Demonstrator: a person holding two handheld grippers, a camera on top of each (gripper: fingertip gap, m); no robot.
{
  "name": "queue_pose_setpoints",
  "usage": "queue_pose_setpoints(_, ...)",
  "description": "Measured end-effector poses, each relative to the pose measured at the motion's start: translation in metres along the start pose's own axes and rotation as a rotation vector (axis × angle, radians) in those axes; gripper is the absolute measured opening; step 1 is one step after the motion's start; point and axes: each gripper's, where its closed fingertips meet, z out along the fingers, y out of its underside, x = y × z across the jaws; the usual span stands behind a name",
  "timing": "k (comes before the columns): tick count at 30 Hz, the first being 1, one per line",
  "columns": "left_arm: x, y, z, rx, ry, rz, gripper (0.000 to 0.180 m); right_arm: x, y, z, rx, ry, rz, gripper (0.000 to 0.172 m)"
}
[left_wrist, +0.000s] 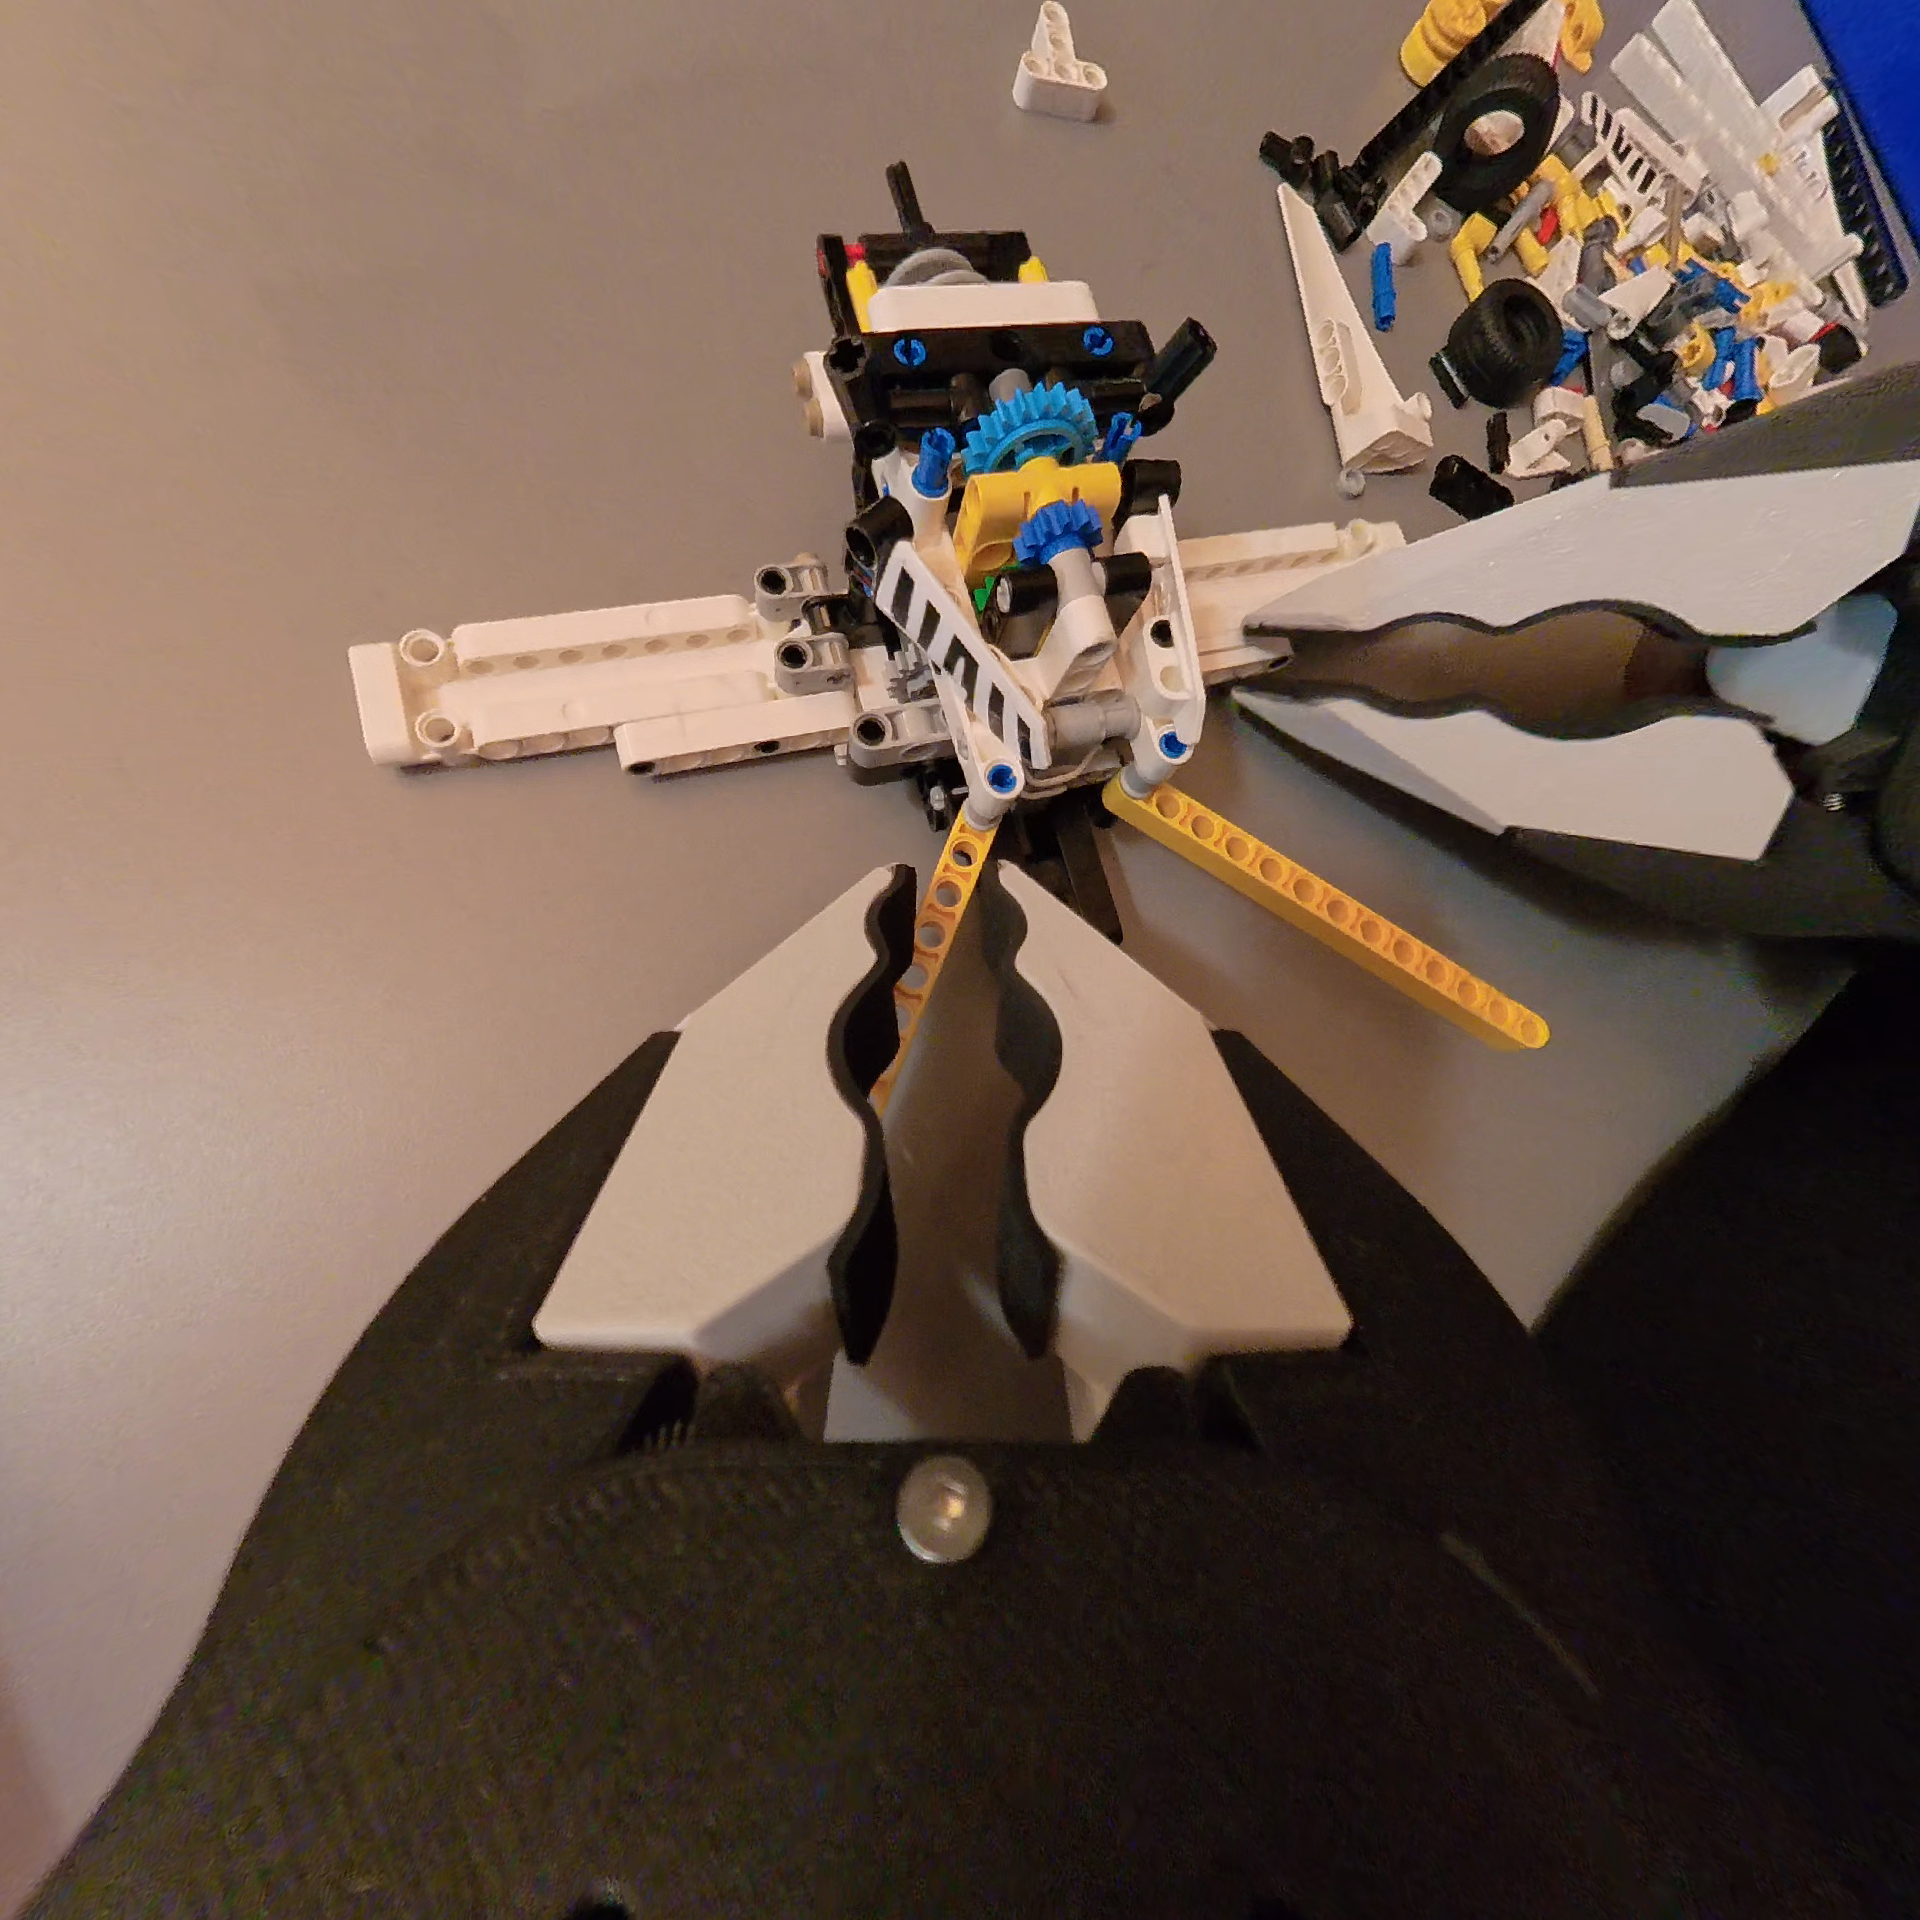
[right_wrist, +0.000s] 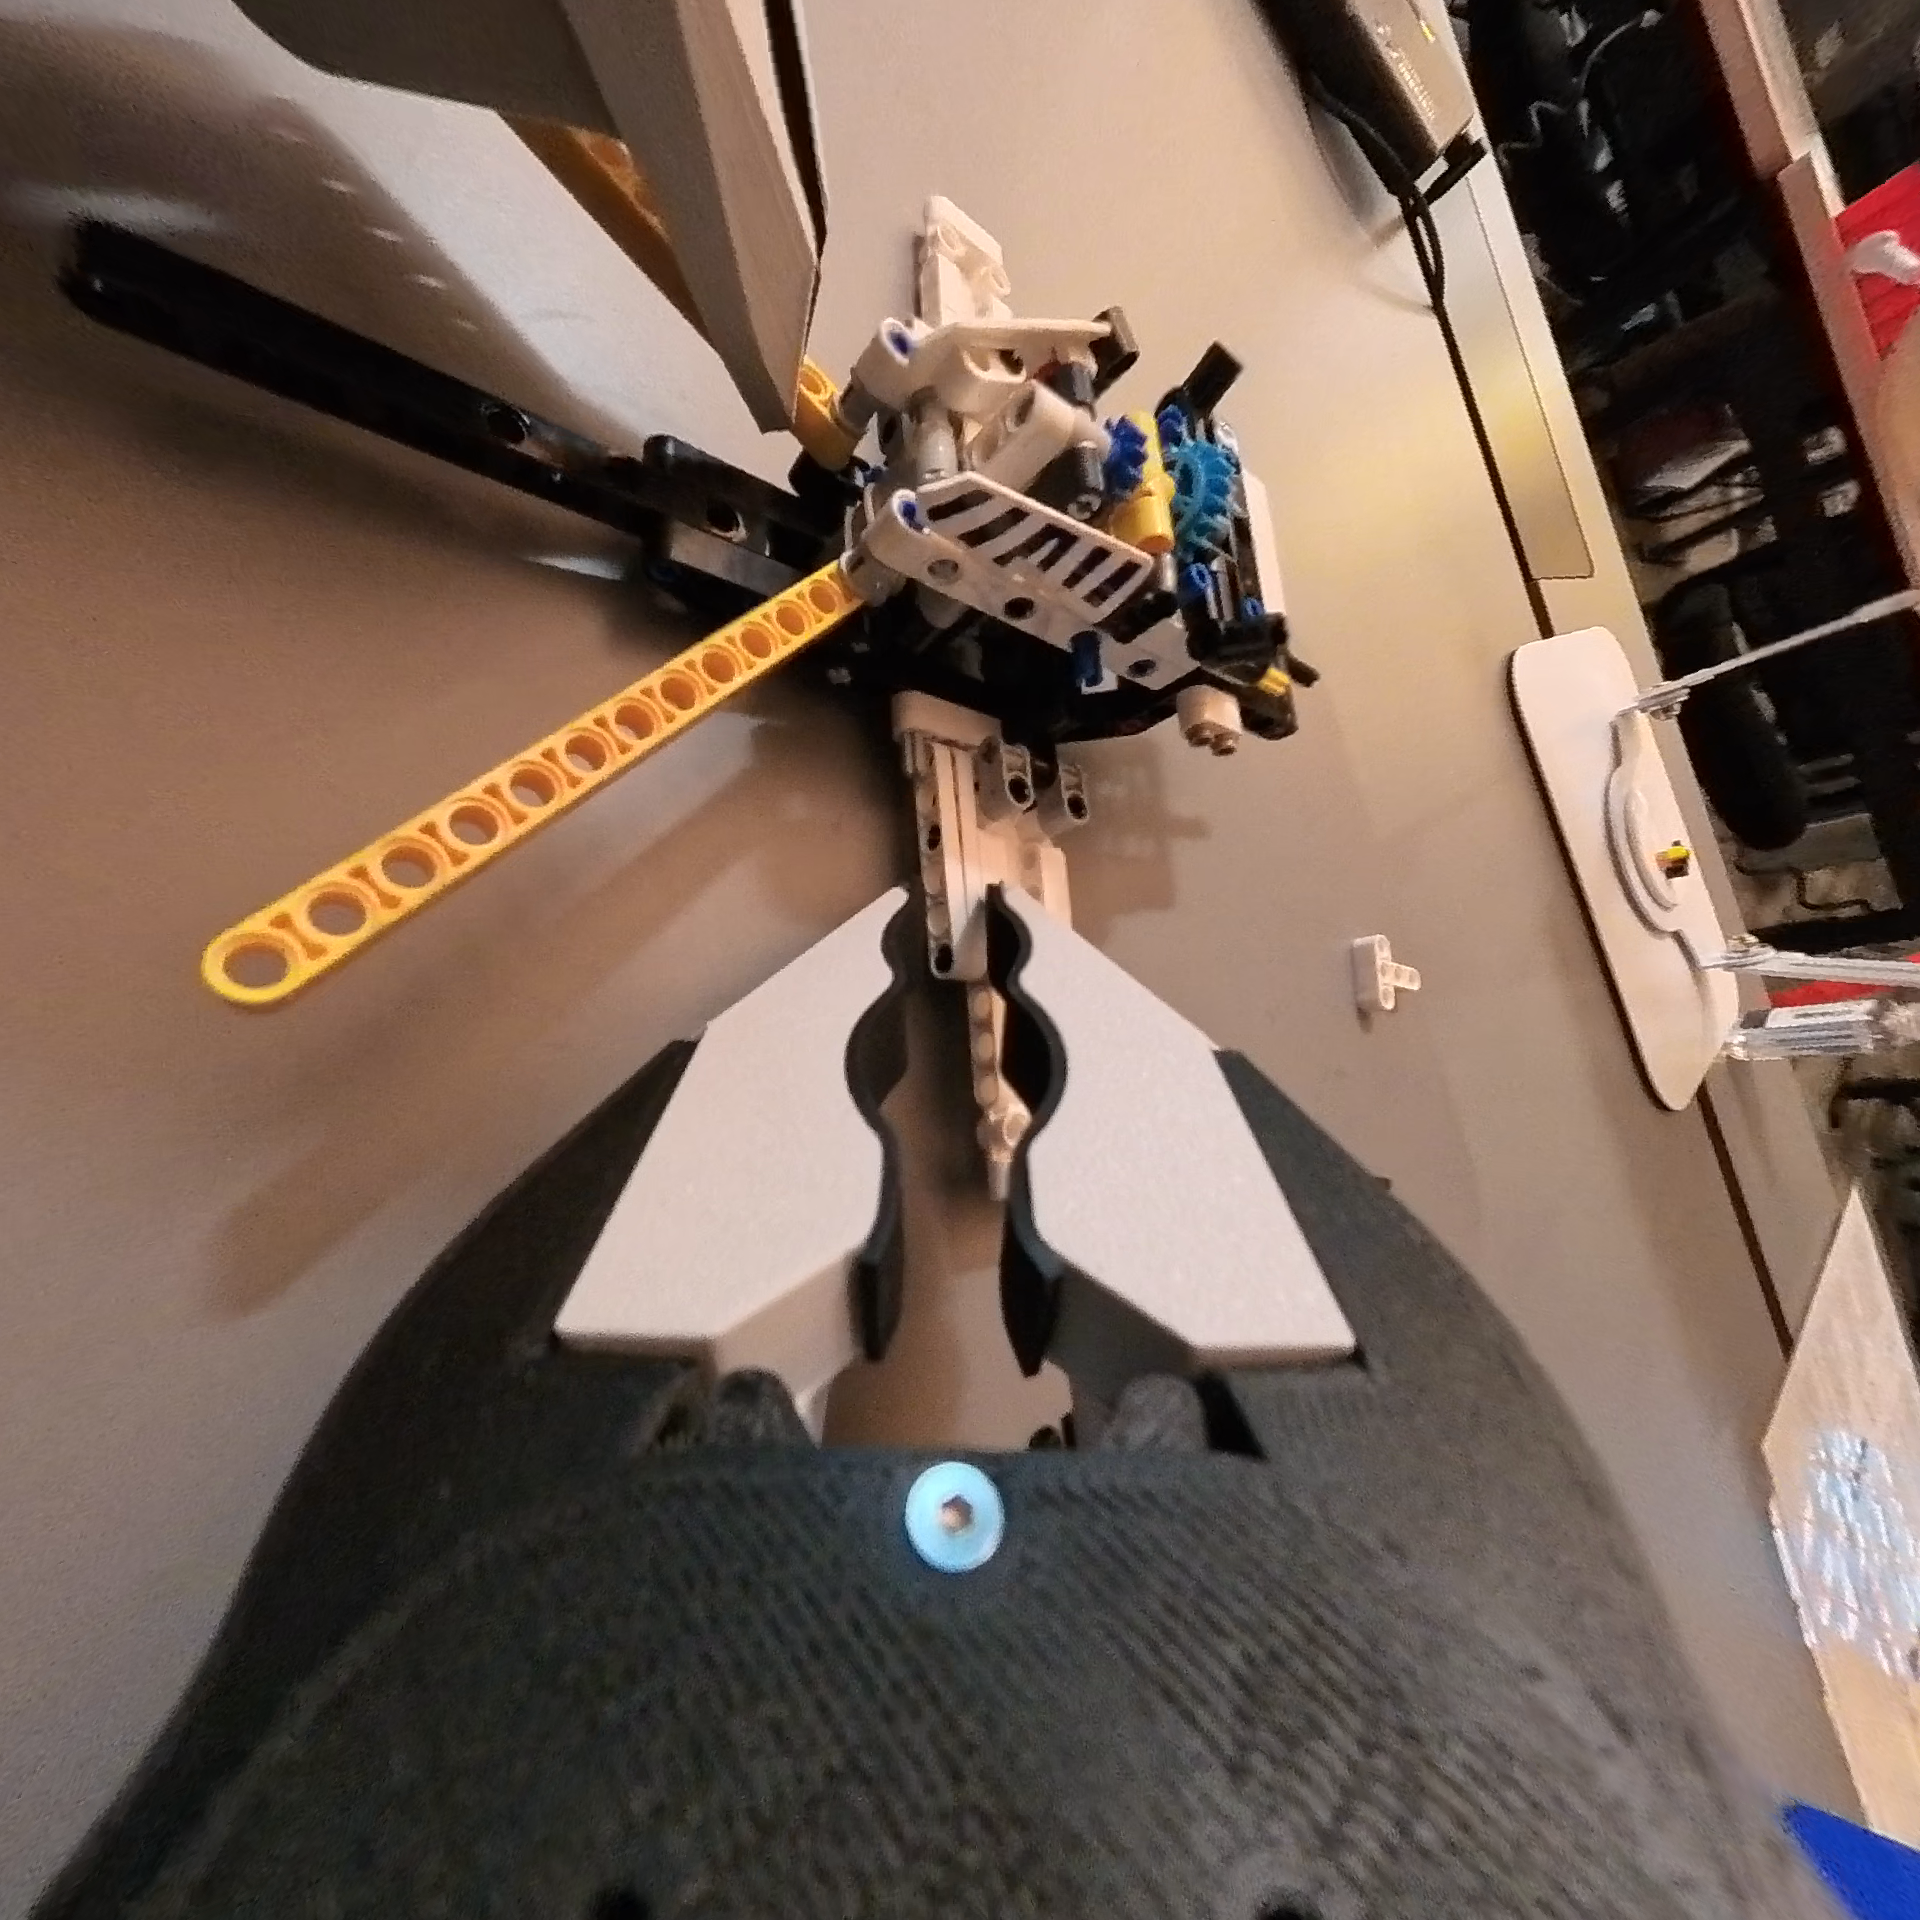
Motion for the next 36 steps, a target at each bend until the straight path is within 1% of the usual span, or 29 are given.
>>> queue_pose_setpoints(2,0.0,0.001,0.0,-0.002,0.004,-0.001,0.011,0.004,-0.003,-0.004,0.035,-0.012,0.055,0.008)
queue_pose_setpoints(5,0.002,0.001,0.001,-0.004,0.014,-0.001,0.011,0.015,-0.003,-0.012,0.091,-0.05,0.201,0.015)
queue_pose_setpoints(9,0.006,0.0,0.003,0.0,0.036,0.002,0.009,0.029,0.006,-0.017,0.119,-0.102,0.384,0.022)
queue_pose_setpoints(12,0.008,-0.001,0.005,-0.001,0.04,0.004,0.009,0.033,0.007,-0.02,0.156,-0.14,0.495,0.023)
queue_pose_setpoints(16,0.008,-0.001,0.005,0.003,0.047,-0.002,0.009,0.034,0.001,-0.024,0.22,-0.202,0.619,0.023)
queue_pose_setpoints(18,0.008,-0.001,0.005,0.007,0.062,-0.015,0.009,0.032,-0.007,-0.026,0.267,-0.267,0.688,0.023)
queue_pose_setpoints(20,0.009,-0.002,0.005,0.01,0.076,-0.025,0.009,0.024,-0.019,-0.031,0.325,-0.393,0.769,0.023)
queue_pose_setpoints(22,0.01,-0.002,0.005,0.011,0.081,-0.027,0.009,0.012,-0.038,-0.041,0.409,-0.559,0.835,0.034)
queue_pose_setpoints(23,0.01,-0.002,0.005,0.012,0.081,-0.026,0.009,0.007,-0.045,-0.044,0.434,-0.609,0.846,0.038)
queue_pose_setpoints(24,0.01,-0.002,0.005,0.012,0.081,-0.026,0.009,0.002,-0.048,-0.043,0.434,-0.624,0.837,0.039)
queue_pose_setpoints(28,0.011,-0.001,0.006,0.018,0.086,-0.028,0.009,-0.014,-0.038,-0.028,0.306,-0.567,0.714,0.039)
queue_pose_setpoints(30,0.011,-0.001,0.006,0.02,0.092,-0.029,0.009,-0.018,-0.031,-0.023,0.246,-0.539,0.667,0.034)
queue_pose_setpoints(32,0.012,-0.001,0.006,0.02,0.104,-0.031,0.009,-0.019,-0.026,-0.02,0.209,-0.524,0.641,0.025)
queue_pose_setpoints(34,0.014,-0.001,0.006,0.02,0.119,-0.034,0.01,-0.014,-0.02,-0.019,0.193,-0.491,0.636,0.011)
queue_pose_setpoints(36,0.014,-0.001,0.007,0.021,0.122,-0.037,0.01,-0.004,-0.014,-0.019,0.191,-0.441,0.63,0.006)
